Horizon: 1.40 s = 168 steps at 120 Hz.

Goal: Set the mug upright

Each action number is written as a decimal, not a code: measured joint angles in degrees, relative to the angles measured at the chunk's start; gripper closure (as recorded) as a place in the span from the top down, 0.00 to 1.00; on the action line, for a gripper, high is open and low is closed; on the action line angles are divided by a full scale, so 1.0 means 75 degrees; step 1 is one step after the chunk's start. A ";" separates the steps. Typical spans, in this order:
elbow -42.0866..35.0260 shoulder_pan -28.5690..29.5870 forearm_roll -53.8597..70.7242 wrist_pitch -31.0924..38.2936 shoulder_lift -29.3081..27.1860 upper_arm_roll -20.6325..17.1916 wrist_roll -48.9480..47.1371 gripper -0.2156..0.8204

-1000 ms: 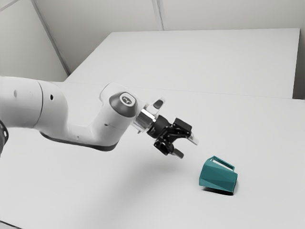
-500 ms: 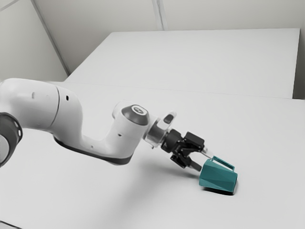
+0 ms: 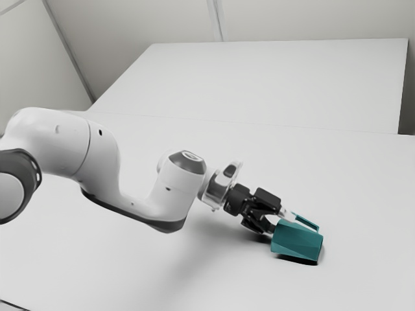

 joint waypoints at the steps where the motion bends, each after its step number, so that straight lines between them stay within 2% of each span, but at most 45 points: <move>1: 0.0000 0.0001 -0.0005 -0.0005 0.0010 0.0000 0.0018 0.63; 29: -0.0006 0.0179 -0.0076 -0.0138 0.0089 -0.0156 0.0468 0.40; 75: -0.0008 0.0277 -0.0103 -0.0216 0.0174 -0.0327 0.0995 0.15; 91: -0.0003 0.0470 -0.0106 -0.0222 0.0165 -0.0552 0.1133 0.09; 117: -0.0003 0.0507 -0.0153 -0.0187 0.0100 -0.0616 0.1294 0.07; 140: -0.0002 0.0603 0.0032 -0.0063 -0.0601 -0.0596 0.1247 0.07; 153: 0.0035 0.0718 0.0781 0.0051 -0.0969 -0.0521 0.0955 0.07; 168: 0.0088 0.0975 0.2519 0.0250 -0.1434 -0.0426 0.0344 0.07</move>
